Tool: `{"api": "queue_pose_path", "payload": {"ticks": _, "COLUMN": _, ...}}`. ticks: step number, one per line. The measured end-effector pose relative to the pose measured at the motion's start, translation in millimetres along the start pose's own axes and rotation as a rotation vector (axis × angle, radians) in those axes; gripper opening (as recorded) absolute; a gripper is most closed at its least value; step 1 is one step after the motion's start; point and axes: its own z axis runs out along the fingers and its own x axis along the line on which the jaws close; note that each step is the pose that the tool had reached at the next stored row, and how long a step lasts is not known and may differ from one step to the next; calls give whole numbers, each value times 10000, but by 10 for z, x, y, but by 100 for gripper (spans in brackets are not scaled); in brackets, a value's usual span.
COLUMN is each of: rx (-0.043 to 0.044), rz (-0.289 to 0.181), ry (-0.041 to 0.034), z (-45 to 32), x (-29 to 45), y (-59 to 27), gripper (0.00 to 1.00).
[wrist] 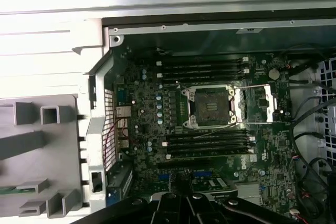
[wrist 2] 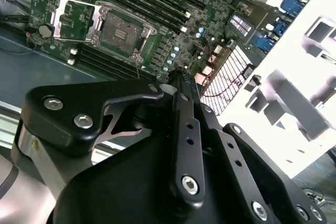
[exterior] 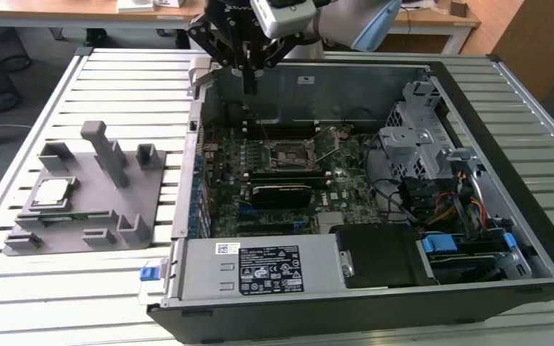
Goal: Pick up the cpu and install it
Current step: 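Reach for the cpu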
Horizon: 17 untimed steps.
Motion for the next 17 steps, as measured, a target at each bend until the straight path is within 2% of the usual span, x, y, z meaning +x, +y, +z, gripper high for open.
{"api": "queue_pose_path", "payload": {"ticks": 9, "rx": -1, "rz": 0, "ry": 0, "z": -1, "x": 73, "y": -5, "gripper": 11}}
{"api": "queue_pose_path", "payload": {"ticks": 17, "rx": 1, "rz": -1, "ry": 1, "z": -2, "x": 176, "y": -13, "gripper": 11}}
